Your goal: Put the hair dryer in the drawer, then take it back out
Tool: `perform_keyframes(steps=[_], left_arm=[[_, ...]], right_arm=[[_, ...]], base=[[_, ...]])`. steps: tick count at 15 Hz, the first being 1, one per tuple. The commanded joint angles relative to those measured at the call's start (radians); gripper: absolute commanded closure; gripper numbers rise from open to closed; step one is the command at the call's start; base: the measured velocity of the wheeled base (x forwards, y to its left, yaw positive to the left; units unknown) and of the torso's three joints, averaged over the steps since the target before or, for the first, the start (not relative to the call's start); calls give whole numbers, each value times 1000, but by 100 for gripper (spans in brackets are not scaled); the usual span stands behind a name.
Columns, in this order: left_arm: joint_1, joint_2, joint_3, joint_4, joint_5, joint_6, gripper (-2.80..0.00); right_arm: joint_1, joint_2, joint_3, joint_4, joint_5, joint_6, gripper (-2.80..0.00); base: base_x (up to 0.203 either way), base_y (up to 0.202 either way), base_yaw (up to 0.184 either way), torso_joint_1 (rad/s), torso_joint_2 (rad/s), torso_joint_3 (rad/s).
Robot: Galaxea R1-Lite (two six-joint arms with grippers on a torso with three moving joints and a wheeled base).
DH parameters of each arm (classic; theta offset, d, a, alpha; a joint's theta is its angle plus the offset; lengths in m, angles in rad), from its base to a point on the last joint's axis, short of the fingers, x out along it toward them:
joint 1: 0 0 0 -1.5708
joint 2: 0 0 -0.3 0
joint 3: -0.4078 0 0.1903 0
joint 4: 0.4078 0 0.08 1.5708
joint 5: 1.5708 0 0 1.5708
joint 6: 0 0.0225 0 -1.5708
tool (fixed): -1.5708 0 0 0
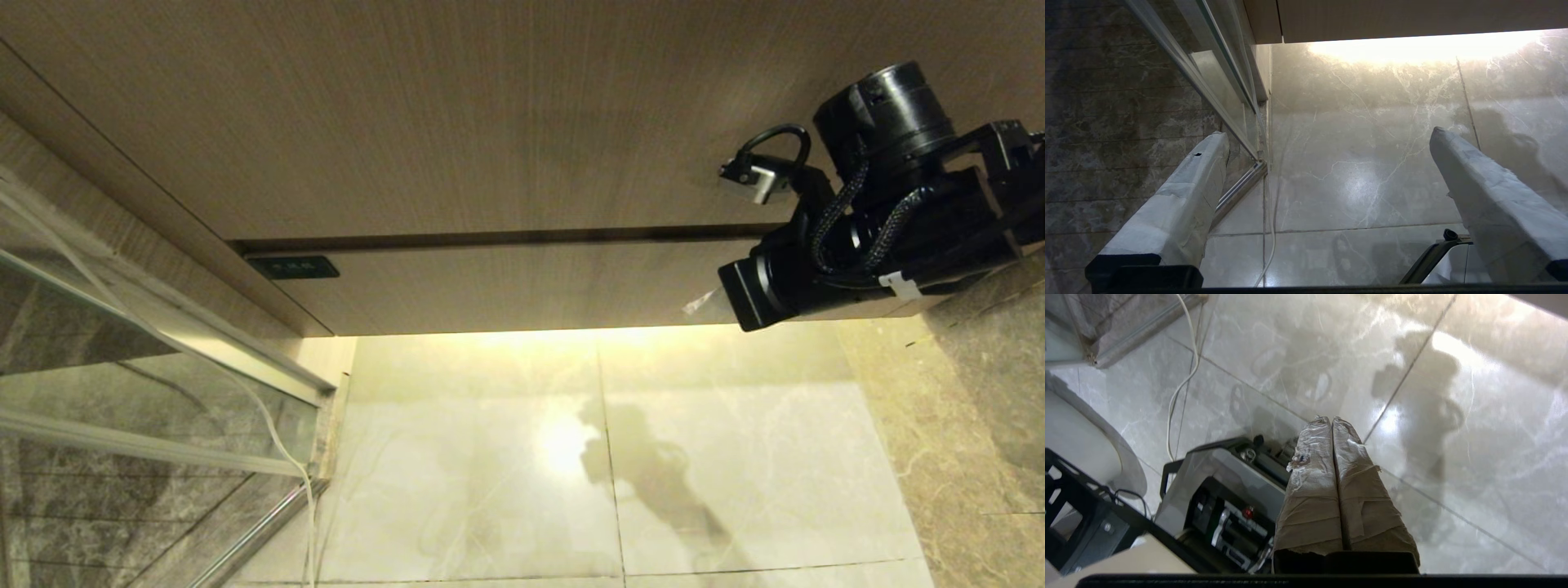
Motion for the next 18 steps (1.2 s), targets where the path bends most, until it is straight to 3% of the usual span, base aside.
perform_keyframes(steps=[1, 5, 6, 13, 17, 18], left_arm=[[0, 0, 0, 0, 0, 0, -280], [0, 0, 0, 0, 0, 0, -280], [0, 0, 0, 0, -1, 0, -280], [0, 0, 0, 0, 0, 0, -280], [0, 0, 0, 0, -1, 1, -280], [0, 0, 0, 0, -1, 1, -280]], right_arm=[[19, 24, 4, -26, 0, 1, 0], [70, 81, 9, -181, -7, 78, 0], [74, 89, 19, -196, -30, 84, -280], [71, 94, 43, -149, -274, 68, -280], [72, 93, 63, -136, -536, 22, -280], [72, 92, 69, -135, -551, 27, -280]], base=[[0, 0, 0, 0, 0, 0], [0, 0, 0, 0, 0, 0], [0, 0, 0, 0, 0, 0], [0, 0, 0, 0, 0, 0], [0, 0, 0, 0, 0, 0], [0, 0, 0, 0, 0, 0]])
